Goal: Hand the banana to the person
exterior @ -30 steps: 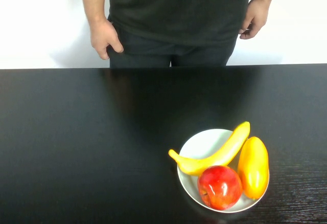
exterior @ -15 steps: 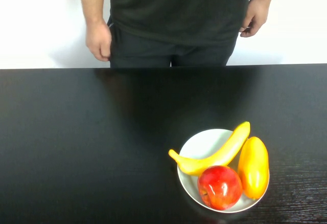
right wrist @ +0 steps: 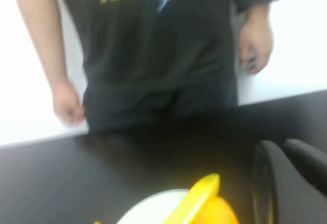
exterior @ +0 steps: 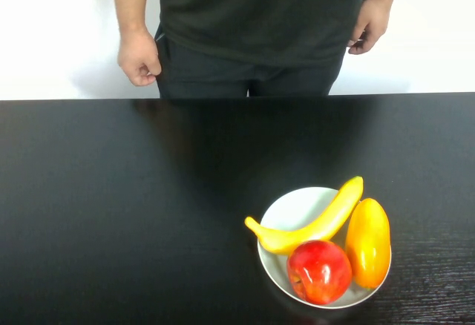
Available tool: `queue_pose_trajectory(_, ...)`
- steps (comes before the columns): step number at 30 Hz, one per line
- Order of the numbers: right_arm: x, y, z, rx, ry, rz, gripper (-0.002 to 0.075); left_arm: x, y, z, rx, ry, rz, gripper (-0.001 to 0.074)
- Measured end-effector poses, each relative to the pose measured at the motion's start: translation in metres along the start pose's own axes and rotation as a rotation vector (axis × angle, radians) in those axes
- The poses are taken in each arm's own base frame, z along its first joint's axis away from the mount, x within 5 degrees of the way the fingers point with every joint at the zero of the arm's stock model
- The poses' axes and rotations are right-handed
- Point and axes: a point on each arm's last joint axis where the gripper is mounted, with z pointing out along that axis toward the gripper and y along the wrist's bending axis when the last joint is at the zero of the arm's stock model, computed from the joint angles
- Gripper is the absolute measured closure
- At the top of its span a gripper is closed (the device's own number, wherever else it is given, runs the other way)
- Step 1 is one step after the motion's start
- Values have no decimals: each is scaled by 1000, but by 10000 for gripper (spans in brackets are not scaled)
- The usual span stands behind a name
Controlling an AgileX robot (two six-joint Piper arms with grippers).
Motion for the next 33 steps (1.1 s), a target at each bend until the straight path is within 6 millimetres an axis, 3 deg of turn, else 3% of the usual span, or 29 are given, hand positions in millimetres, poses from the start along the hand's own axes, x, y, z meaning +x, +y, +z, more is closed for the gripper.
queue_pose_trajectory(7,-38,18,30,-44,267,-82,736,0,0,0,0,0,0,738)
queue_pose_trajectory(17,-59,20,95,-99,752,-162,736,0,0,0,0,0,0,738)
queue_pose_trajectory(23,-54,29,142,-186,929,-296,736,0,0,0,0,0,0,738)
queue_pose_trajectory(28,-40,60,182,-288,1038,-557,725,0,0,0,0,0,0,738)
queue_pose_trajectory(33,-18,79,211,-361,1111,-863,594,0,0,0,0,0,0,738)
